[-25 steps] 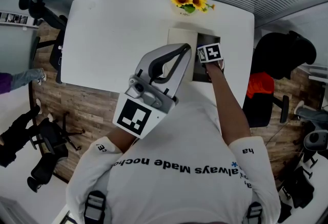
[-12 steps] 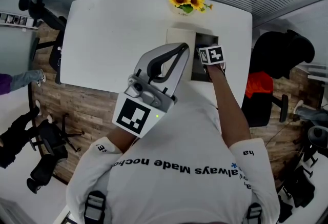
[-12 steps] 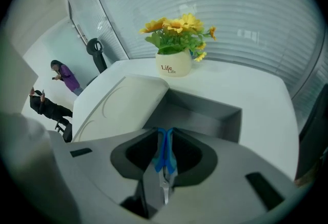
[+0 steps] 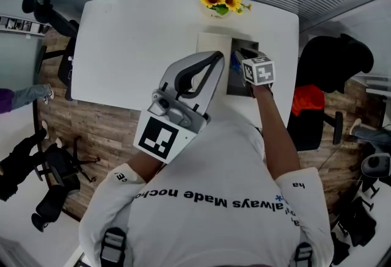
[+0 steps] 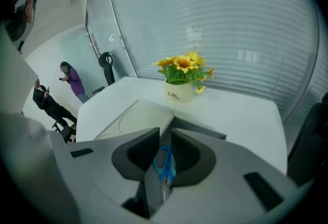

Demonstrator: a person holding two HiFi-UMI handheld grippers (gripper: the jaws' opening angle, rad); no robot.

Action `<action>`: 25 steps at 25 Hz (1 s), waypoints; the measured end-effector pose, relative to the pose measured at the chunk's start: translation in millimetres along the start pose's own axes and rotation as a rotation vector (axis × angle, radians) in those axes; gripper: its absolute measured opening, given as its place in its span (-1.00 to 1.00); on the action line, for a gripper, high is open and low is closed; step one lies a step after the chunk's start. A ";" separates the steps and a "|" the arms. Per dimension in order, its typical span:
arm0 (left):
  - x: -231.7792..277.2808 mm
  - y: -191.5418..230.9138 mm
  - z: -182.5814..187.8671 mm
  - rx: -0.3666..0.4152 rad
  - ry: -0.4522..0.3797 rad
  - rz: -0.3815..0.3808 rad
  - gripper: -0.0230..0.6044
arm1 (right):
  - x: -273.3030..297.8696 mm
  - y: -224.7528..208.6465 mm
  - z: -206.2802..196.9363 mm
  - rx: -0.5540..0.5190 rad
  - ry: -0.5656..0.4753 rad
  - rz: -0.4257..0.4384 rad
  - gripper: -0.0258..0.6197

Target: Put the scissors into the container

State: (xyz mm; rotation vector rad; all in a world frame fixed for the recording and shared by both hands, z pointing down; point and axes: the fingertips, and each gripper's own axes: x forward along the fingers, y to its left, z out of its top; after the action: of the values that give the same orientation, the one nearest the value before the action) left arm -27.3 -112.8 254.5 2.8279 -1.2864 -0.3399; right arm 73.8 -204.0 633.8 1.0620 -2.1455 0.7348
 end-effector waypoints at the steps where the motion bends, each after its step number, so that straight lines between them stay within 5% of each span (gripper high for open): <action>1: -0.2 -0.4 0.2 0.000 -0.001 0.000 -0.86 | -5.1 1.2 4.7 -0.005 -0.016 -0.001 -0.69; 25: -0.7 -10.1 2.0 -0.021 -0.010 -0.007 -0.86 | -108.0 25.9 69.9 -0.165 -0.271 -0.060 -0.81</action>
State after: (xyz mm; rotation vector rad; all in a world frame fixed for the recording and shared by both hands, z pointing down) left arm -20.7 -105.5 251.7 2.8181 -1.2670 -0.3651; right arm 84.1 -187.9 503.9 1.1859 -2.3428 0.3951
